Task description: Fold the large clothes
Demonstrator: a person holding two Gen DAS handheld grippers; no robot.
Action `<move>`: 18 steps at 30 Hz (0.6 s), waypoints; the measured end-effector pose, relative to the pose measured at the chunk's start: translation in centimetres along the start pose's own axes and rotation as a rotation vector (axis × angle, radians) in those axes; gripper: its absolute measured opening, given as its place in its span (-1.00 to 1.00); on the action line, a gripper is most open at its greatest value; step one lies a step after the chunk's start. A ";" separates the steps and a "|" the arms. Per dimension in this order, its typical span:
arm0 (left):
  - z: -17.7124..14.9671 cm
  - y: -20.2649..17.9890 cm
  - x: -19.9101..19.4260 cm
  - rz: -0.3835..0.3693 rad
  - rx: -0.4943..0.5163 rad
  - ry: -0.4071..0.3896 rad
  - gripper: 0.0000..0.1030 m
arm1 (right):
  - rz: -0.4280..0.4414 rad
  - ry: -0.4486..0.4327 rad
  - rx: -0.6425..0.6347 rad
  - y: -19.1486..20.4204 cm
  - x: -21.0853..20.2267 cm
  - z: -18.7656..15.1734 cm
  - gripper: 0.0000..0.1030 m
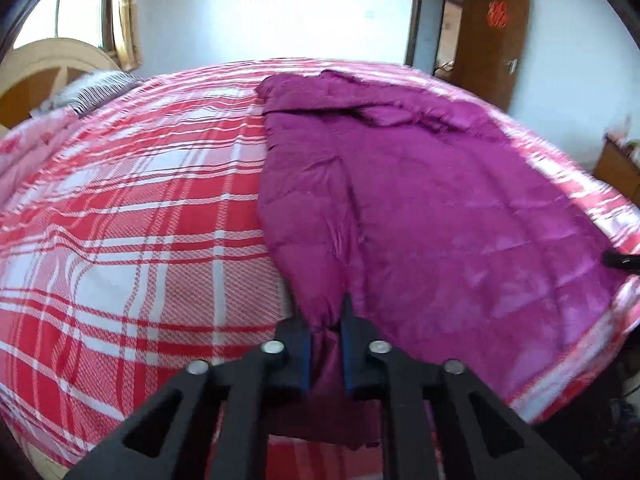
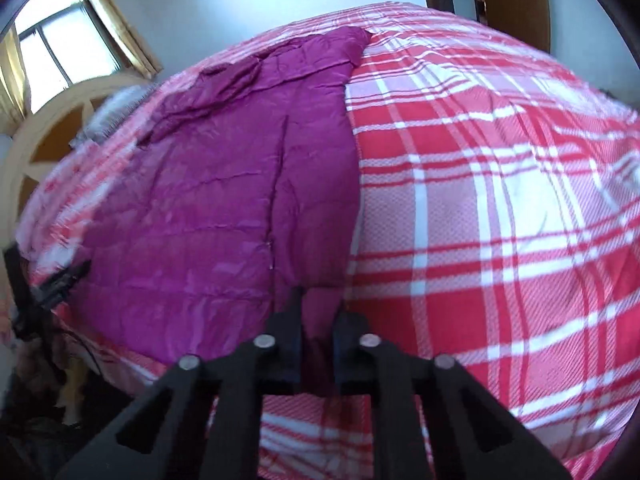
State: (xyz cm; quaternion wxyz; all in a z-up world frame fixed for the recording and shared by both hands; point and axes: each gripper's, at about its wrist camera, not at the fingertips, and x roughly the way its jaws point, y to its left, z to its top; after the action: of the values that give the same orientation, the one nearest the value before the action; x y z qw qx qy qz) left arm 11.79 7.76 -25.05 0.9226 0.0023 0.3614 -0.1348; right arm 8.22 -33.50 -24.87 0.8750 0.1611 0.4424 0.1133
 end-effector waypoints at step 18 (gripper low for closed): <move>5.0 0.3 -17.7 -0.387 -0.136 -0.322 -0.86 | 0.250 -0.300 -0.004 2.9 -17.5 1.6 -0.87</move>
State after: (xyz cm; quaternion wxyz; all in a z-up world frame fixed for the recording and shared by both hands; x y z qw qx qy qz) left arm 2.76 11.95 -9.59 0.9232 -0.1507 0.2119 -0.2830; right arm -0.85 -37.13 -9.96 0.9105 0.2281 0.2831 0.1968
